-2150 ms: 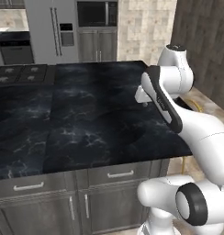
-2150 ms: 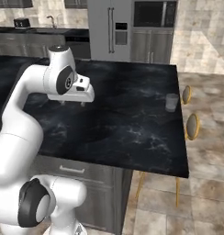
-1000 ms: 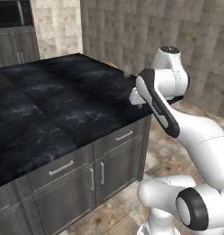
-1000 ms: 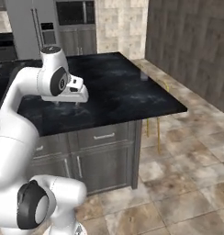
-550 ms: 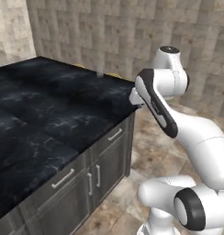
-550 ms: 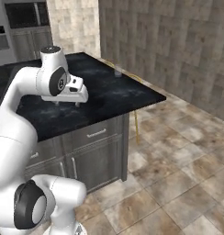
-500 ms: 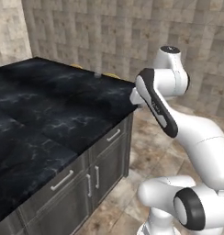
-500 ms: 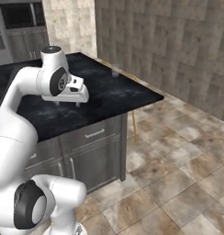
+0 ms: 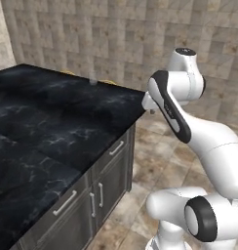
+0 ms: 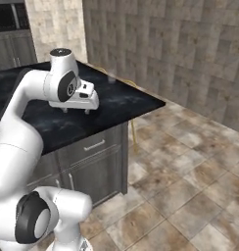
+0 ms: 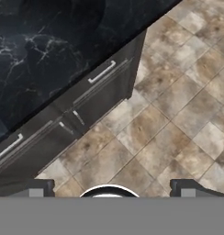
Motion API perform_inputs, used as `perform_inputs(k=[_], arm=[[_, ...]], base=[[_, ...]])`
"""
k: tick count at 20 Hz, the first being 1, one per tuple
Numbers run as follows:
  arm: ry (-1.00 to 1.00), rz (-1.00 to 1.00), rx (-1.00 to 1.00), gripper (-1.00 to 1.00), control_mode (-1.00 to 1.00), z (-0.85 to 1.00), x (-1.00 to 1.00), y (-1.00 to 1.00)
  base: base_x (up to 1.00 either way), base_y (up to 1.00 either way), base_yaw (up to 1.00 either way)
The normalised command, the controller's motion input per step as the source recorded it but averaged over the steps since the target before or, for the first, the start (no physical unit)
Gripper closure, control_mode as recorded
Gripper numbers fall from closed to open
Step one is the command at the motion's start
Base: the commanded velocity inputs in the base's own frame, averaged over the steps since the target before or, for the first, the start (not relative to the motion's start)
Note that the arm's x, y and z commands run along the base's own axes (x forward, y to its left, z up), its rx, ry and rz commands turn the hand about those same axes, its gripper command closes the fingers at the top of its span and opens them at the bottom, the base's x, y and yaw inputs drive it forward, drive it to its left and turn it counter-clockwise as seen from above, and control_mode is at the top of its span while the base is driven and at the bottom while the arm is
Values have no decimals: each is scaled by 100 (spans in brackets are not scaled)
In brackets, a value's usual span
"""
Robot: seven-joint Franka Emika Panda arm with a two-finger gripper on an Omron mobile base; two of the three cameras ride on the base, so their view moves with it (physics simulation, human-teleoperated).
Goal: Take a straw from the drawer in front and place it inside the glass cup on the dining counter.
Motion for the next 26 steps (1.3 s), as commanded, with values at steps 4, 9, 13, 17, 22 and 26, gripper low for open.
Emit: perform_inputs(k=[4,9,13,17,22,26], arm=[[0,0,0,-100,100,0,0,0],[0,0,0,-100,100,0,0,0],[0,0,0,-100,100,0,0,0],[1,-2,0,-100,-100,-15,0,0],[-2,-27,13,-100,-100,-95,5,-12],[-2,-20,21,-100,-100,-96,0,-47]], base=[[36,49,-18],[15,43,-16],[1,20,-9],[-2,0,0],[0,0,0],[0,0,0]])
